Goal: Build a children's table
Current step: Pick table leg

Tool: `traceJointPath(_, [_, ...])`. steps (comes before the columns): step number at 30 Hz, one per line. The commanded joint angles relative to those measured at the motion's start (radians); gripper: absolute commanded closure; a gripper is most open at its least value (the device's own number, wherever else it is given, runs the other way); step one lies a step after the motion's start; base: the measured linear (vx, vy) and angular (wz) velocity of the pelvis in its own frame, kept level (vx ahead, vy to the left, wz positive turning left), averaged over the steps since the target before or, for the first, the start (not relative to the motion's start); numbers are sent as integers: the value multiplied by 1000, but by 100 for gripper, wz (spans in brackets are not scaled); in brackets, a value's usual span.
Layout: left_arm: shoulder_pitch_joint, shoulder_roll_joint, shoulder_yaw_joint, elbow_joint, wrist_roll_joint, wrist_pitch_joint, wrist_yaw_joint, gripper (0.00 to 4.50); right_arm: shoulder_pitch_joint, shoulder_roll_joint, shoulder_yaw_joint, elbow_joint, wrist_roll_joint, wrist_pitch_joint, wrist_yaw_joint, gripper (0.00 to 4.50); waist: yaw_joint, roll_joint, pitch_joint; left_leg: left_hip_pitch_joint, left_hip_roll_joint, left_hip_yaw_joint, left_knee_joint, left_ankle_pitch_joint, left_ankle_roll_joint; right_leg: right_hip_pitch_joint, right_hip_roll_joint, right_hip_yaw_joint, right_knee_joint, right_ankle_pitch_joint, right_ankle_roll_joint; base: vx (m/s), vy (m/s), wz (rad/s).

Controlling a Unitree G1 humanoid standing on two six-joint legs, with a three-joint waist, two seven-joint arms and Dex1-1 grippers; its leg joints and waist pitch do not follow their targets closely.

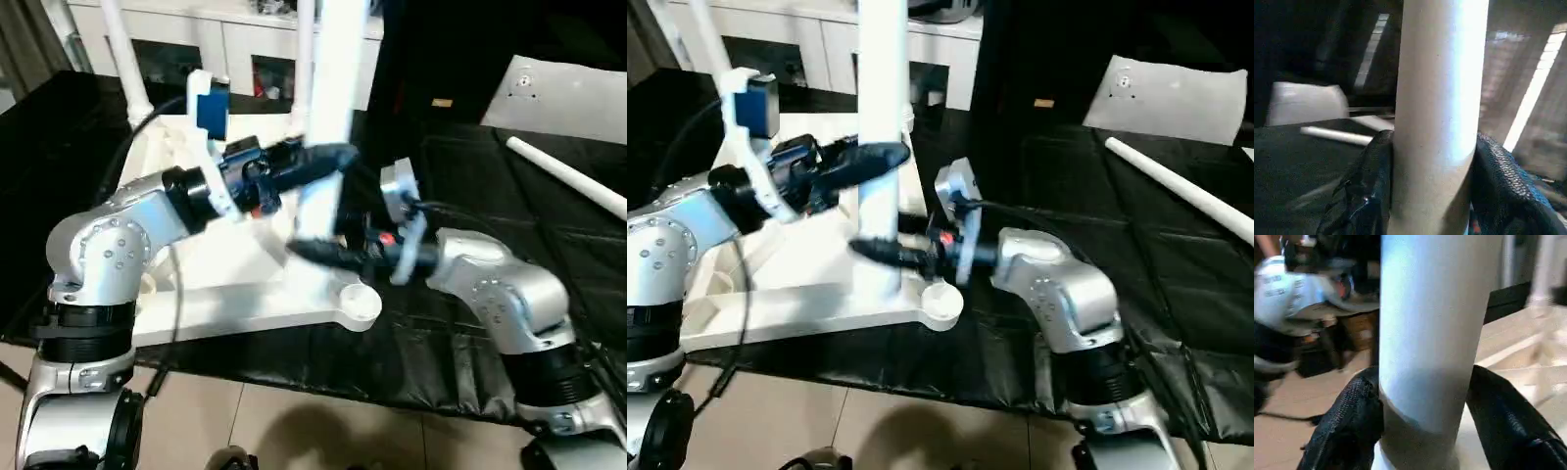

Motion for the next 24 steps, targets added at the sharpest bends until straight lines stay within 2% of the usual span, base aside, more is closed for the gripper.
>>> traceJointPath(1, [-11, -10, -24, -18, 61, -11, 92, 263, 1, 15, -25, -3, -56, -31, -98, 138, -1, 5, -75, 15, 33, 1, -84, -165, -52, 55, -61, 47, -68, -173, -172, 0, 0, 0])
traceJointPath(3, [-10, -17, -50, -43, 150, -39, 191, 265, 12, 50, -13, -6, -95, -31, -182, 115, -3, 8, -74, 15, 34, 0, -86, -161, -56, 54, -61, 48, -69, -171, -163, 0, 0, 0])
traceJointPath(4, [-5, -33, -69, -74, 209, -55, 264, 265, 15, 83, -6, 7, -127, -33, -252, 105, -5, 6, -75, 13, 33, 0, -85, -155, -56, 56, -61, 48, -68, -167, -157, 0, 0, 0])
traceJointPath(9, [-1, -67, -77, -111, 240, -48, 338, 265, 14, 120, -9, 30, -139, -25, -316, 99, -5, 6, -75, 13, 32, 2, -84, -159, -56, 54, -60, 49, -69, -167, -156, 0, 0, 0])
traceJointPath(11, [2, -84, -93, -134, 275, -53, 387, 265, 9, 138, -7, 49, -159, -31, -359, 99, -6, 6, -72, 13, 32, 1, -86, -175, -58, 52, -59, 49, -72, -185, -145, 0, 0, 0])
traceJointPath(12, [7, -112, -102, -163, 304, -48, 456, 265, 2, 172, -21, 67, -164, -25, -408, 126, -8, 6, -73, 12, 33, 0, -86, -179, -59, 52, -60, 49, -72, -191, -141, 0, 0, 0])
traceJointPath(13, [10, -125, -105, -180, 312, -42, 485, 265, 0, 190, -29, 73, -162, -20, -427, 126, -9, 5, -72, 12, 33, 0, -86, -186, -61, 51, -60, 49, -73, -198, -138, 0, 0, 0])
traceJointPath(14, [10, -125, -105, -180, 312, -42, 485, 265, 0, 190, -29, 73, -162, -20, -427, 126, -9, 5, -73, 12, 32, 0, -86, -184, -60, 52, -61, 49, -74, -199, -137, 0, 0, 0])
traceJointPath(15, [11, -128, -109, -187, 314, -40, 489, 265, -1, 194, -32, 74, -161, -19, -430, 142, -7, -1, -73, 12, 31, 1, -85, -183, -58, 51, -60, 49, -75, -205, -131, 0, 0, 0])
traceJointPath(18, [19, -153, -120, -213, 328, -29, 521, 265, -5, 217, -40, 78, -146, -8, -449, 156, -7, 2, -72, 11, 32, 0, -86, -182, -59, 50, -59, 49, -74, -201, -122, 0, 0, 0])
traceJointPath(19, [20, -154, -123, -214, 330, -29, 521, 265, -6, 218, -40, 79, -144, -7, -450, 177, -8, -3, -72, 11, 31, 0, -86, -180, -57, 51, -59, 49, -75, -201, -117, 0, 0, 0])
traceJointPath(22, [23, -146, -140, -211, 350, -33, 518, 265, -6, 215, -34, 82, -143, -1, -446, 186, -7, -1, -71, 10, 30, 0, -86, -178, -57, 50, -59, 49, -76, -207, -107, 0, 0, 0])
traceJointPath(24, [25, -151, -137, -212, 351, -32, 523, 265, -5, 217, -33, 81, -143, 5, -446, 212, -7, -1, -71, 10, 30, 0, -86, -181, -59, 49, -58, 49, -76, -214, -102, 0, 0, 0])
